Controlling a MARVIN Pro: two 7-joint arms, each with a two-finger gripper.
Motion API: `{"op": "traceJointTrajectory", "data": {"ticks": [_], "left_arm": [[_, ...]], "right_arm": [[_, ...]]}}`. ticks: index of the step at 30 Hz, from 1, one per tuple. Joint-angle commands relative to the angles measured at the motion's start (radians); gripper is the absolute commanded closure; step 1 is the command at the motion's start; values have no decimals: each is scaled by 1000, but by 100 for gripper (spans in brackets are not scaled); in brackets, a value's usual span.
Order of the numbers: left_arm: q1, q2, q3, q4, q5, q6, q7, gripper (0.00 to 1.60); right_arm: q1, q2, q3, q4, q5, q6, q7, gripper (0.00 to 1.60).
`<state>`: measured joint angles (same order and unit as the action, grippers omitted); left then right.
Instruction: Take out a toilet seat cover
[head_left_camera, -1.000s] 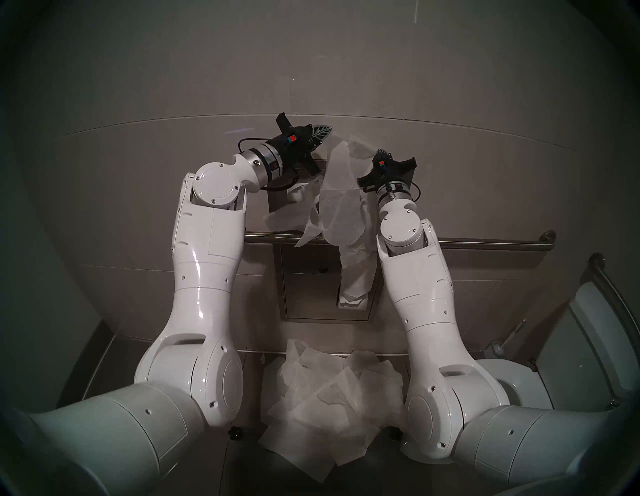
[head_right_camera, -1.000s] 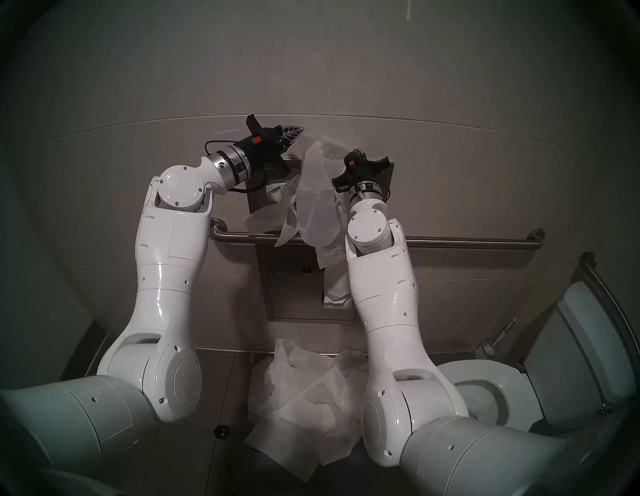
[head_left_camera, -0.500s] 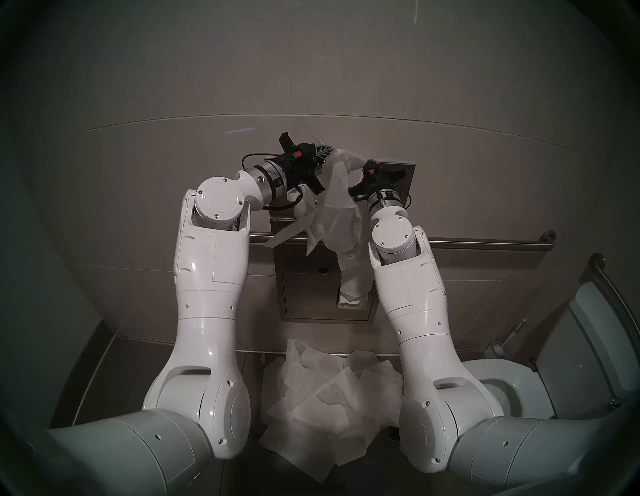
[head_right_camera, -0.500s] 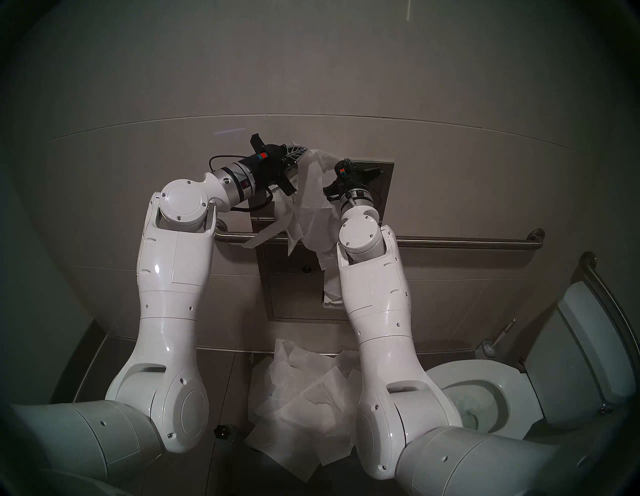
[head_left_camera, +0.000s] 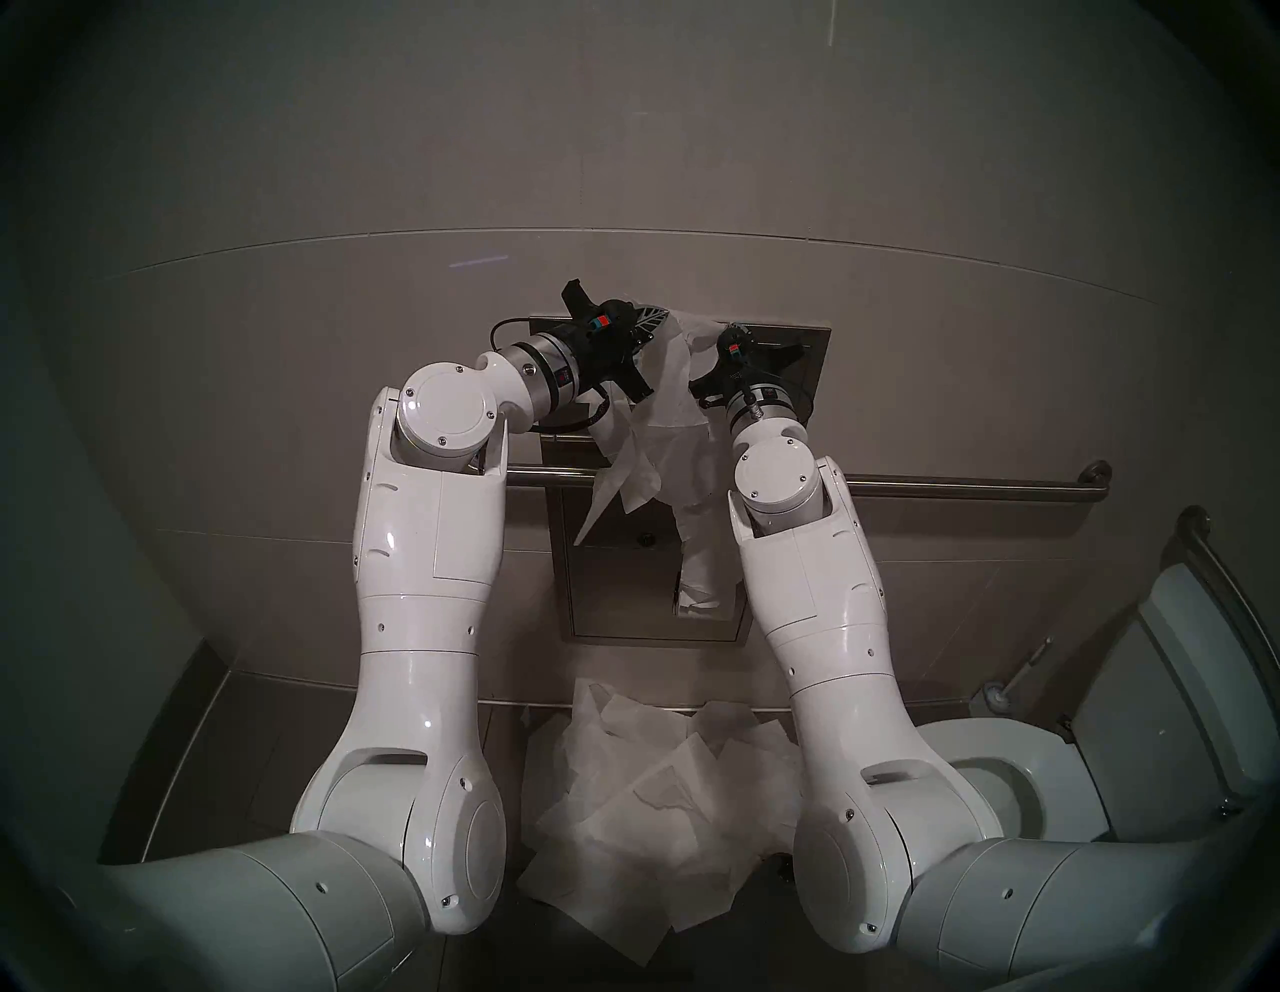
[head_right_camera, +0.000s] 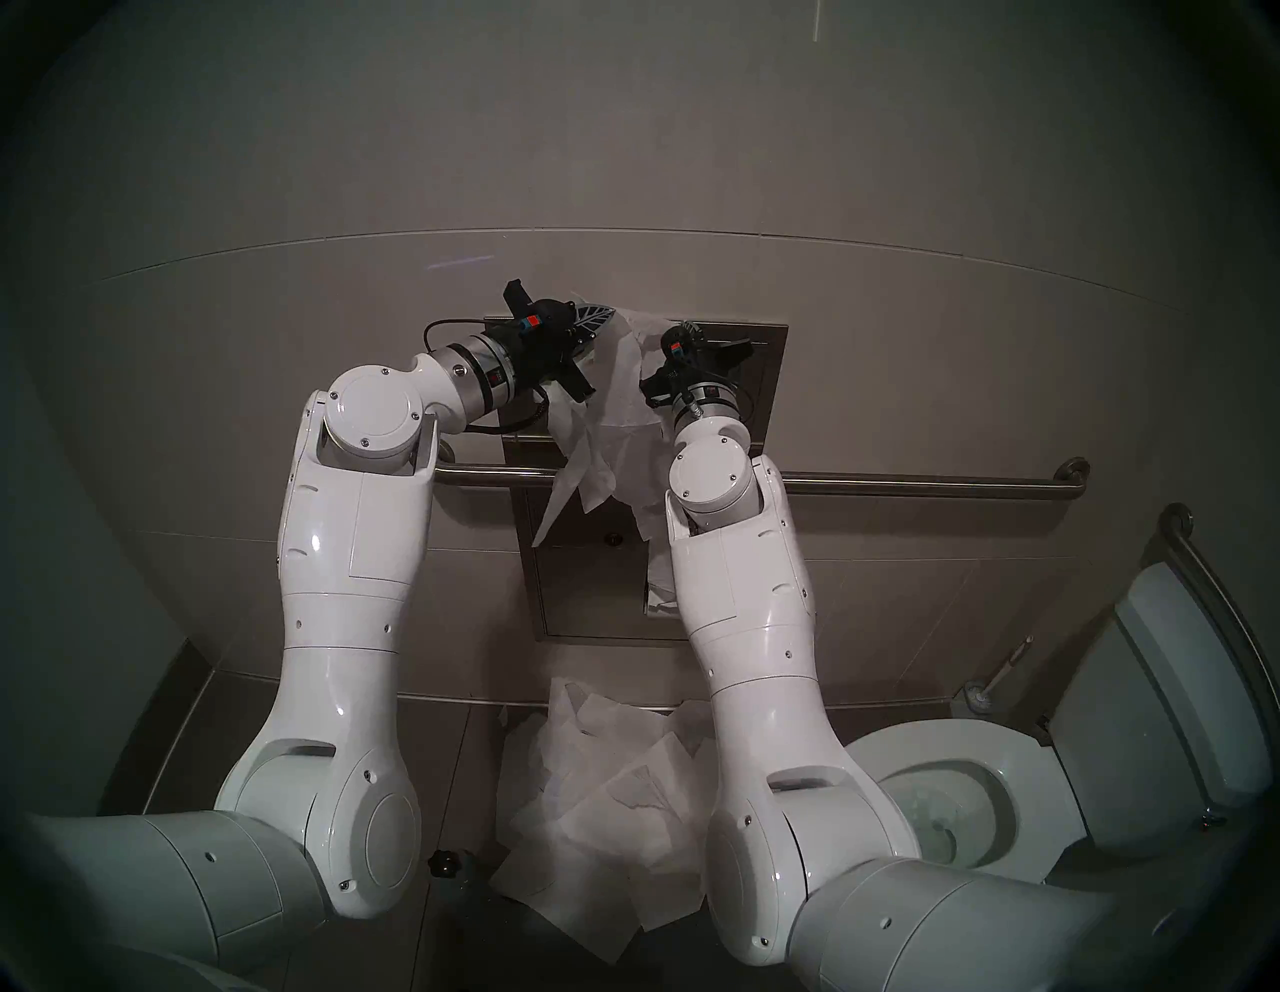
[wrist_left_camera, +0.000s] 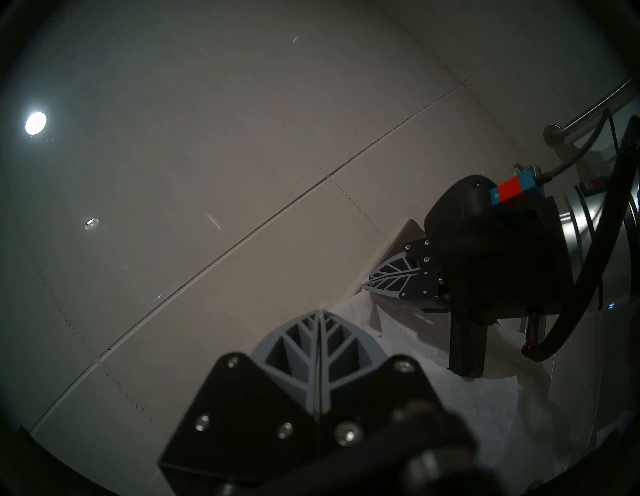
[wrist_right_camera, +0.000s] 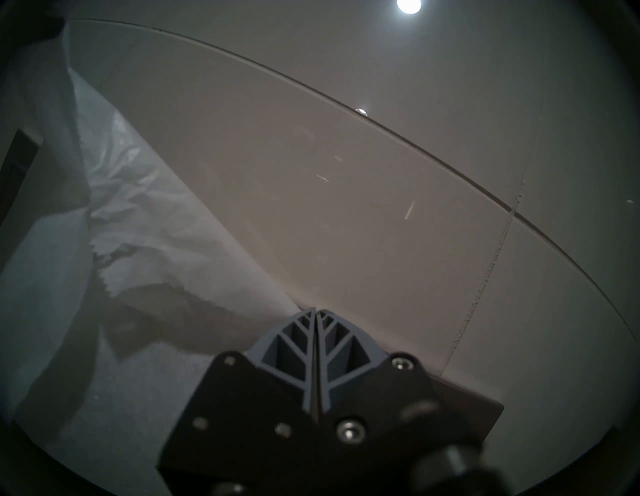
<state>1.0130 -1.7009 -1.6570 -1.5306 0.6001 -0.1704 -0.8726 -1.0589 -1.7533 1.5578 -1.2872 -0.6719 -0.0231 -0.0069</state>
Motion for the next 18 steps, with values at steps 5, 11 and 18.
{"op": "traceJointTrajectory", "data": {"ticks": [5, 11, 18], "left_arm": [[-28, -37, -8, -51, -34, -12, 31, 160], [-25, -41, -10, -53, -35, -15, 36, 160], [-24, -44, -13, -53, -34, -18, 37, 160]], "right_arm": [[48, -43, 73, 17, 142, -57, 24, 160], [57, -41, 86, 34, 184, -76, 44, 160], [62, -40, 94, 43, 203, -89, 59, 160]]}}
